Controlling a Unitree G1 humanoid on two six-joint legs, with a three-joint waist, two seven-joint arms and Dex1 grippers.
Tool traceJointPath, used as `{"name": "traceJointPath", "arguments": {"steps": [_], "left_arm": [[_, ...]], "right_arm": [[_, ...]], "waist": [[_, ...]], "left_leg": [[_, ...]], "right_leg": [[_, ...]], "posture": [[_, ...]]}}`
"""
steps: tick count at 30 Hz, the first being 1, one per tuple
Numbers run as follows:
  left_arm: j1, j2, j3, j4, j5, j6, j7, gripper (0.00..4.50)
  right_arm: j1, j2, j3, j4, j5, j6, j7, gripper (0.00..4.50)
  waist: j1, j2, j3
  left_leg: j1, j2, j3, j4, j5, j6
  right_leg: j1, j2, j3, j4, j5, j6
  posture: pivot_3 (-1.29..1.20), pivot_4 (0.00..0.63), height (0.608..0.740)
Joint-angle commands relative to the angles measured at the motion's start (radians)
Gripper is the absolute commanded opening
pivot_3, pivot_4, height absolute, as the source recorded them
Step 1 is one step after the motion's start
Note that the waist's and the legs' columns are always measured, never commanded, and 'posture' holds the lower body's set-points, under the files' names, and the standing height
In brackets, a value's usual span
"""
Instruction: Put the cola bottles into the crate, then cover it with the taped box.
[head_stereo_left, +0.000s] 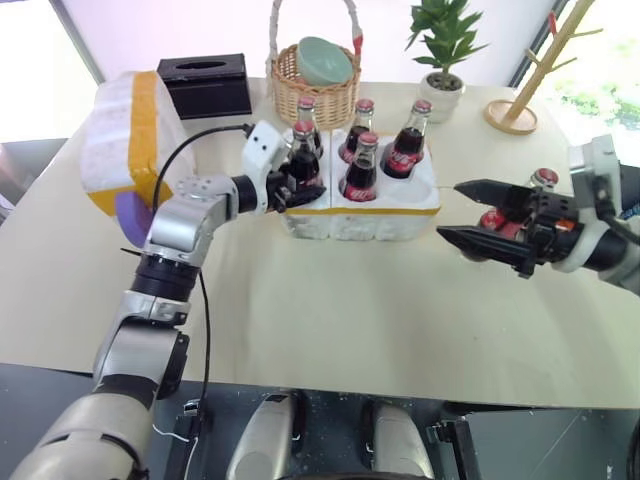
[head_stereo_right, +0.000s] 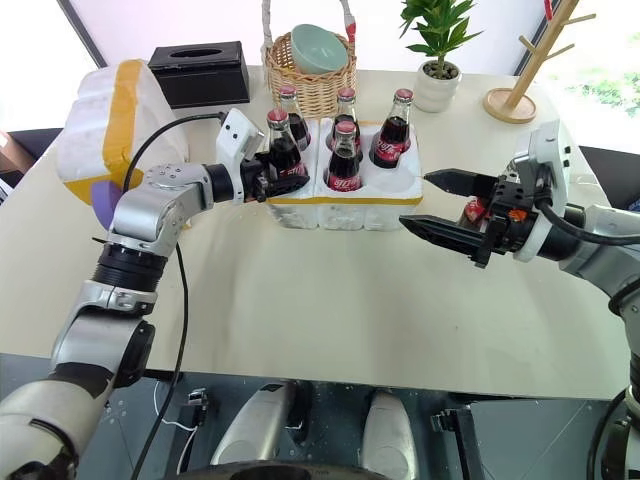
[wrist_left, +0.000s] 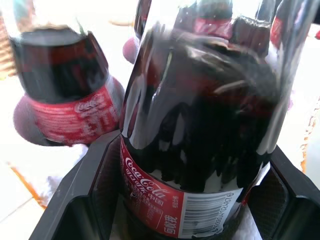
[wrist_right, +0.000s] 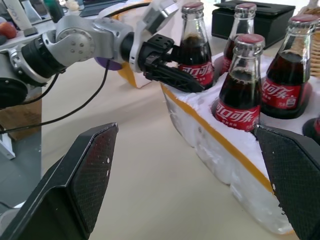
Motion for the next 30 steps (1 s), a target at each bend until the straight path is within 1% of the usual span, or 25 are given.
{"name": "traceJointPath", "arguments": {"steps": [1, 2, 4, 7, 11, 14, 16, 18, 19, 21, 23, 25, 27, 30], "left_arm": [[0.026, 0.000, 0.029, -0.018, -0.002, 0.013, 0.006, 3.30], [0.030, 0.008, 0.038, -0.040, -0.012, 0.021, -0.002, 3.82], [0.041, 0.027, 0.064, -0.097, -0.039, 0.044, -0.021, 4.47], [0.054, 0.054, 0.119, -0.186, -0.111, 0.108, -0.046, 4.47], [0.068, 0.115, 0.237, -0.312, -0.266, 0.216, -0.097, 4.47], [0.081, 0.228, 0.364, -0.414, -0.464, 0.378, -0.187, 4.47], [0.141, 0.318, 0.393, -0.491, -0.550, 0.436, -0.275, 4.47], [0.212, 0.389, 0.396, -0.561, -0.600, 0.460, -0.342, 4.47], [0.245, 0.414, 0.391, -0.588, -0.611, 0.467, -0.355, 4.47], [0.295, 0.436, 0.361, -0.617, -0.581, 0.451, -0.331, 4.47], [0.335, 0.440, 0.330, -0.640, -0.545, 0.421, -0.309, 4.47], [0.361, 0.427, 0.319, -0.670, -0.548, 0.410, -0.289, 4.47], [0.388, 0.414, 0.305, -0.705, -0.549, 0.396, -0.274, 4.47], [0.423, 0.402, 0.280, -0.744, -0.538, 0.372, -0.254, 4.47]], "right_arm": [[-0.016, 0.006, -0.012, -0.006, -0.002, -0.018, -0.003, 4.50], [-0.015, 0.009, -0.010, -0.008, -0.003, -0.019, -0.006, 4.50], [-0.012, 0.013, -0.005, -0.011, -0.009, -0.021, -0.011, 4.50], [-0.004, 0.012, -0.007, -0.013, -0.018, -0.022, -0.013, 4.50], [0.008, 0.013, -0.023, -0.019, -0.013, -0.014, -0.027, 4.50], [0.059, 0.014, -0.073, -0.048, 0.009, 0.003, -0.052, 4.50], [0.122, 0.015, -0.112, -0.074, 0.017, 0.014, -0.060, 4.50], [0.190, 0.020, -0.144, -0.098, 0.011, 0.019, -0.067, 4.50], [0.229, 0.026, -0.158, -0.111, -0.001, 0.014, -0.069, 4.50], [0.288, 0.051, -0.183, -0.129, -0.008, 0.021, -0.116, 4.50], [0.348, 0.078, -0.201, -0.137, -0.044, 0.015, -0.165, 4.50], [0.398, 0.111, -0.219, -0.130, -0.077, 0.003, -0.209, 4.50], [0.412, 0.153, -0.225, -0.098, -0.122, -0.020, -0.276, 4.50], [0.379, 0.217, -0.219, -0.040, -0.166, -0.049, -0.365, 4.50]], "waist": [[0.001, 0.000, 0.000], [0.000, 0.000, 0.000], [0.000, 0.000, 0.000], [-0.005, 0.000, 0.000], [-0.003, 0.000, 0.000], [-0.002, 0.000, 0.000], [-0.003, 0.000, 0.000], [-0.002, 0.001, -0.001], [0.001, 0.001, -0.001], [0.005, 0.001, -0.001], [0.005, 0.001, -0.001], [0.002, 0.001, -0.001], [0.000, 0.001, -0.001], [-0.001, 0.001, -0.001]], "left_leg": [[0.000, 0.000, 0.000, 0.000, 0.000, 0.000], [0.000, 0.000, 0.000, 0.000, 0.000, 0.000], [0.000, 0.000, 0.000, 0.000, 0.000, 0.000], [0.000, 0.000, 0.000, 0.000, 0.000, 0.000], [0.000, 0.001, 0.000, 0.000, 0.000, -0.001], [-0.001, 0.001, 0.000, 0.000, 0.000, -0.001], [0.000, 0.001, 0.000, 0.000, 0.001, -0.001], [0.000, 0.001, 0.000, -0.001, 0.001, -0.003], [0.001, 0.001, 0.000, -0.001, 0.001, -0.003], [0.001, 0.001, -0.001, -0.001, 0.000, 0.000], [0.005, 0.001, -0.001, 0.000, -0.001, -0.001], [0.007, 0.001, 0.000, -0.001, 0.000, -0.001], [0.008, 0.001, 0.000, -0.001, 0.000, -0.001], [0.009, 0.001, 0.000, -0.002, 0.000, -0.001]], "right_leg": [[0.000, 0.000, 0.000, 0.000, 0.000, 0.000], [0.001, 0.000, 0.000, 0.000, 0.000, 0.000], [0.000, 0.000, 0.000, 0.000, 0.000, 0.000], [0.000, 0.000, 0.000, 0.000, 0.000, 0.000], [-0.001, 0.000, 0.000, 0.000, 0.000, 0.000], [-0.001, 0.000, 0.000, 0.000, 0.000, 0.000], [-0.001, 0.001, 0.000, 0.000, 0.000, 0.000], [0.000, 0.001, 0.000, -0.001, 0.000, 0.000], [0.001, 0.001, 0.000, -0.001, 0.000, 0.000], [0.002, 0.001, 0.000, -0.001, 0.000, -0.001], [0.003, 0.000, 0.001, -0.002, -0.002, -0.005], [0.004, 0.000, 0.001, -0.003, -0.002, -0.006], [0.004, 0.000, 0.002, -0.004, -0.002, -0.006], [0.004, 0.000, 0.003, -0.003, -0.002, -0.006]], "posture": [[0.00, 0.150, 0.736], [0.00, 0.150, 0.736], [0.00, 0.150, 0.736], [0.00, 0.150, 0.736], [0.00, 0.150, 0.736], [0.00, 0.150, 0.736], [0.00, 0.150, 0.736], [0.00, 0.150, 0.736], [0.00, 0.150, 0.736], [0.00, 0.150, 0.736], [0.00, 0.150, 0.736], [0.00, 0.150, 0.736], [0.00, 0.150, 0.736], [0.00, 0.150, 0.736]]}}
